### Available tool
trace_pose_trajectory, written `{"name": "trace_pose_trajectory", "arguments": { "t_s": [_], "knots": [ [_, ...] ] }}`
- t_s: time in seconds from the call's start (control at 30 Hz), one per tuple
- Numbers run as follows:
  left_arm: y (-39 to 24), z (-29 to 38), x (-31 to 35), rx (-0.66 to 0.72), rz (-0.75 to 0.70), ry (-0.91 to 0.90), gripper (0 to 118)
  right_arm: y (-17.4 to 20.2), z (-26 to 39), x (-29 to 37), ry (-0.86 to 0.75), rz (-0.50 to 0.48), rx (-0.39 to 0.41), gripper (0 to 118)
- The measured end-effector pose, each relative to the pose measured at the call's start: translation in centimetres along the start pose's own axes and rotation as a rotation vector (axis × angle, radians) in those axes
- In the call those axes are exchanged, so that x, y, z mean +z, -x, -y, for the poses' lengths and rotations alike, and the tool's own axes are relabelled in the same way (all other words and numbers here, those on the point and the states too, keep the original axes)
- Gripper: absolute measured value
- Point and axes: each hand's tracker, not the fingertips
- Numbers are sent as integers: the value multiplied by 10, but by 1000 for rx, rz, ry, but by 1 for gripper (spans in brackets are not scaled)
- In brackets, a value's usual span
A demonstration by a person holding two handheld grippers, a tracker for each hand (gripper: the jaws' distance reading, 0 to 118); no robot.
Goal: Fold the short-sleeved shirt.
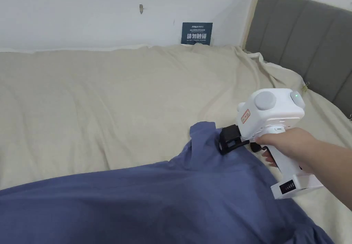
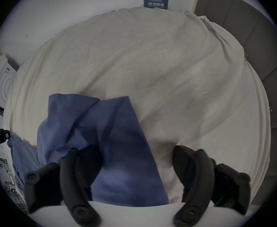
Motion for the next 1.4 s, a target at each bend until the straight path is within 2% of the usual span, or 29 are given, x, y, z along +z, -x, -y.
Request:
{"name": "trace_pose_trajectory", "arguments": {
  "t_s": [0.03,0.07,0.1,0.13,0.17,0.37,0.67,0.77,0.93,1.13,1.4],
  "knots": [
    [0,0,-2,-3,-1,9,6,0,0,6,-9,5,8,58],
    [0,0,-3,-4,-2,14,6,-1,-2,12,-13,7,21,21],
    [-1,0,-3,-6,-4,15,6,-1,-3,21,-37,11,63,0],
    [-1,0,-3,-6,-5,13,6,-4,-4,24,-35,-36,64,0],
    [-1,-1,-3,-2,-4,11,6,-2,0,34,-57,-14,62,0],
    [-1,5,7,39,1,-19,6,-5,18,74,-139,-31,73,0],
    [-1,15,47,96,64,-81,6,-31,38,123,-204,-45,21,0],
    [-1,20,57,103,65,-96,6,-31,47,140,-221,-154,-21,0],
    [4,31,78,122,78,-127,6,-24,60,164,-251,-139,20,0],
    [10,58,120,118,115,-177,6,-35,100,212,-314,-172,22,0],
    [26,127,172,110,200,-287,6,-57,191,280,-382,-241,-2,0]
  ]
}}
